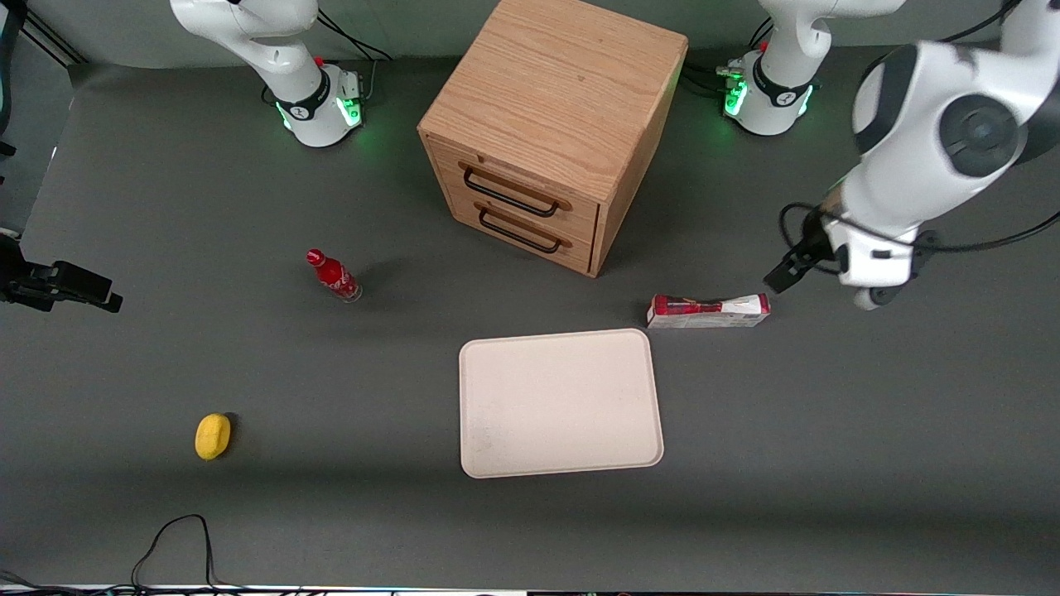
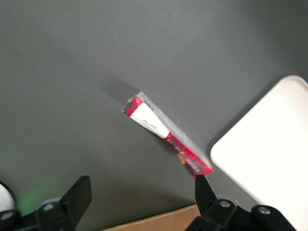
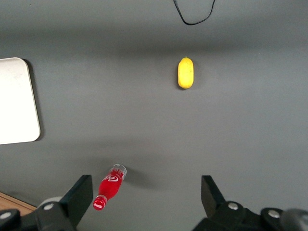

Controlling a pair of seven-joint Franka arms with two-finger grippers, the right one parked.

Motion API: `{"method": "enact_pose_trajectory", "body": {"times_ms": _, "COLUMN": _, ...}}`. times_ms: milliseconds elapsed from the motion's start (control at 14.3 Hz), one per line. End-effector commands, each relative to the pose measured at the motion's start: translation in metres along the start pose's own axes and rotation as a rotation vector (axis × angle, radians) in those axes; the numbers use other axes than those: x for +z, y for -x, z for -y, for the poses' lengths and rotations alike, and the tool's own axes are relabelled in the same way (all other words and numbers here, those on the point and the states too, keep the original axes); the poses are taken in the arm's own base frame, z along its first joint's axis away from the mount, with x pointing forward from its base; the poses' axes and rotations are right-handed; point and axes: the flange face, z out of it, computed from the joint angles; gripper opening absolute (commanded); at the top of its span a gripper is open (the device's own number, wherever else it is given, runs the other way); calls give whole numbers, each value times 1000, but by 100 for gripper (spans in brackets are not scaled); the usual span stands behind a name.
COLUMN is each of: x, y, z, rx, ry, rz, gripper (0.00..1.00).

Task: Place red cookie box on tray
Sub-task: 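Move the left gripper down over the red-and-white cookie box, then close the left gripper on the cookie box's end and lift it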

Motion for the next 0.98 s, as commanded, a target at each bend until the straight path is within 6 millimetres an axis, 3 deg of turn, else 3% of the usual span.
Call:
{"method": "enact_pose_trajectory", "body": {"times_ms": 0, "x": 53, "y": 0, "z": -30, "rx": -184, "ry": -16, "rz": 4, "gripper": 96}}
{"method": "enact_pose_trajectory", "body": {"times_ms": 210, "x": 105, "y": 7, "z": -47, "rx": -275, "ry": -65, "rz": -1, "gripper": 95}}
{"method": "enact_pose_trajectory", "body": {"times_ms": 560, "x": 170, "y": 5, "z": -50, "rx": -395, "ry": -152, "rz": 5, "gripper": 95}}
{"method": "enact_pose_trajectory", "body": {"times_ms": 840, "x": 198, "y": 2, "z": -55, "rx": -446, "ry": -155, "rz": 6, "gripper": 93}}
{"method": "enact_pose_trajectory", "body": {"times_ms": 910, "x": 201, "y": 2, "z": -55, "rx": -448, "ry": -154, "rz": 6, "gripper": 87}}
